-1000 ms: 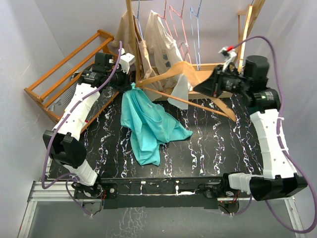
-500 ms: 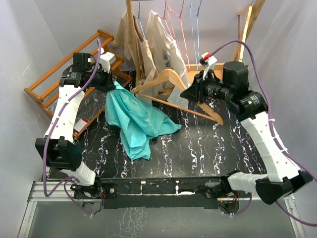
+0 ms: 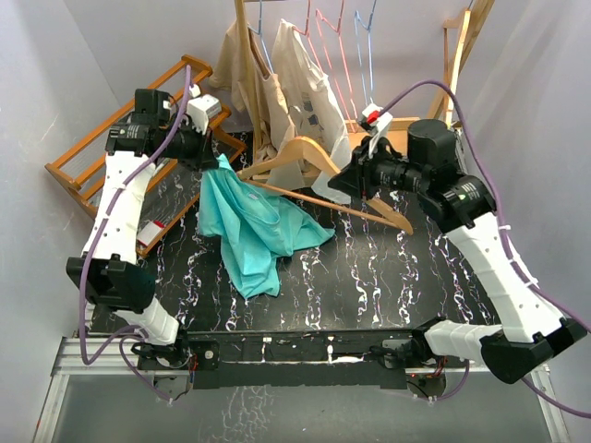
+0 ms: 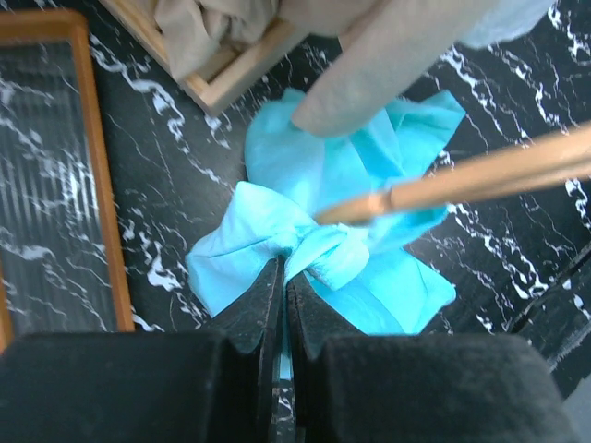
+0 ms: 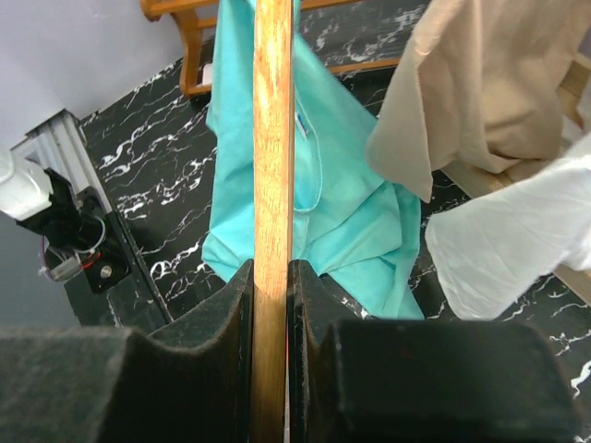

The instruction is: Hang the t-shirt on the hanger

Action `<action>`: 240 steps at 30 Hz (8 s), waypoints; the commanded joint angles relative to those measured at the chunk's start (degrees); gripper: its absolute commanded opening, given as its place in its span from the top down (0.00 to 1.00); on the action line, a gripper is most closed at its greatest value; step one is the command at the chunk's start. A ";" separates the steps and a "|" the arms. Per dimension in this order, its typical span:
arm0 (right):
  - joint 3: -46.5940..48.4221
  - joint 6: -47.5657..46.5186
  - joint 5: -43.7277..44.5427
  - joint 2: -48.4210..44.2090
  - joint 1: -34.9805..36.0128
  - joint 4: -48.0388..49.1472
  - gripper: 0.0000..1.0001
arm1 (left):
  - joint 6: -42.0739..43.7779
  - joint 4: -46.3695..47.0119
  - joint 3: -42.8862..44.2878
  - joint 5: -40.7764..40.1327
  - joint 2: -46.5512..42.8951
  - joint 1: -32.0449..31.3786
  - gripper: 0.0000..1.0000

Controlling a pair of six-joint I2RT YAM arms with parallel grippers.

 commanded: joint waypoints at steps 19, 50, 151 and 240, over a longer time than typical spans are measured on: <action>3.94 -2.65 6.14 -1.98 4.01 1.62 0.92 | -1.31 0.26 5.38 -0.66 6.00 -0.02 1.00; -3.18 -2.84 5.67 -0.74 4.74 9.80 0.92 | 1.13 -12.22 15.81 9.67 8.83 -0.39 1.00; -27.41 -4.49 -7.15 -11.84 4.72 39.95 0.92 | 12.25 -25.84 23.07 3.96 1.38 -13.29 1.00; -31.61 -2.36 -16.18 -12.56 4.61 48.06 0.92 | 4.04 -10.72 16.14 18.92 -1.16 -23.47 1.00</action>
